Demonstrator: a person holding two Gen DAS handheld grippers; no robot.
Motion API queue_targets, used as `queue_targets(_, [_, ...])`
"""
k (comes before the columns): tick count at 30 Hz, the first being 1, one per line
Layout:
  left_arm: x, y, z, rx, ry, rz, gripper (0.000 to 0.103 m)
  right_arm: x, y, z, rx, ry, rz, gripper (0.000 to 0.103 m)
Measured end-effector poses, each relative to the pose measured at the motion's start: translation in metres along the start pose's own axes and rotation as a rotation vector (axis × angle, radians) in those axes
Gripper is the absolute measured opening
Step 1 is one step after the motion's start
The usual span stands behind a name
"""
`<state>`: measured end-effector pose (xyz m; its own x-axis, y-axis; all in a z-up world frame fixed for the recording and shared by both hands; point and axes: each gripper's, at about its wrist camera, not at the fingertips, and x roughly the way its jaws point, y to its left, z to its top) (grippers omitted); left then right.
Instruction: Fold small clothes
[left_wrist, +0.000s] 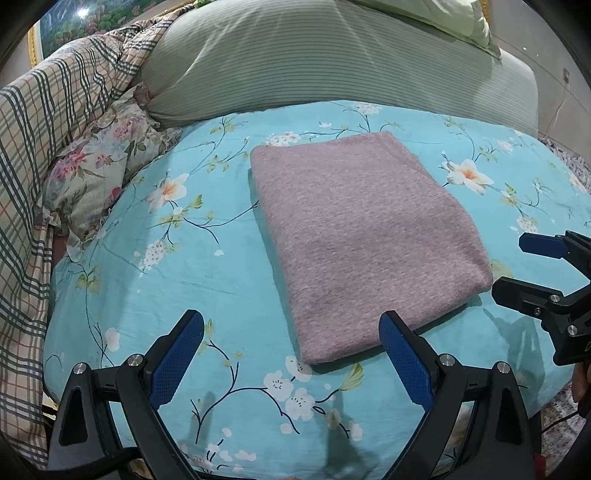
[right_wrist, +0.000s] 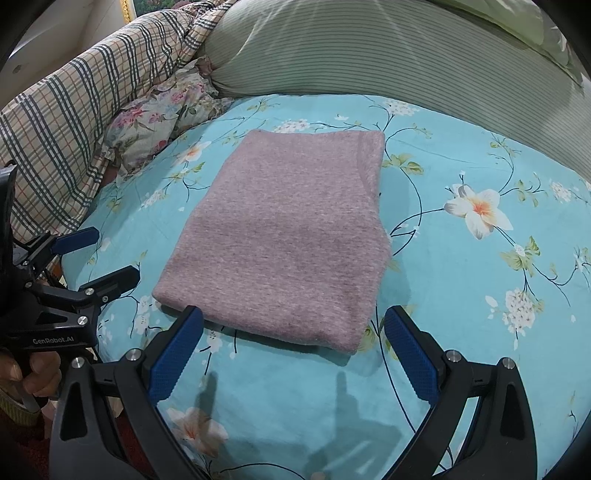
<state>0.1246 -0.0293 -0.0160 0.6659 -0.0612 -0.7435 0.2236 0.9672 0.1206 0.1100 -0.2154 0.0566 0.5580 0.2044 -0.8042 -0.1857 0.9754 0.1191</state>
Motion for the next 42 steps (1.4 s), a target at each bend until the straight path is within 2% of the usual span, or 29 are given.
queue_targets(42, [0.003, -0.0003, 0.0002, 0.001, 0.001, -0.002, 0.096, 0.002, 0.003, -0.0011, 0.002, 0.002, 0.003, 0.098])
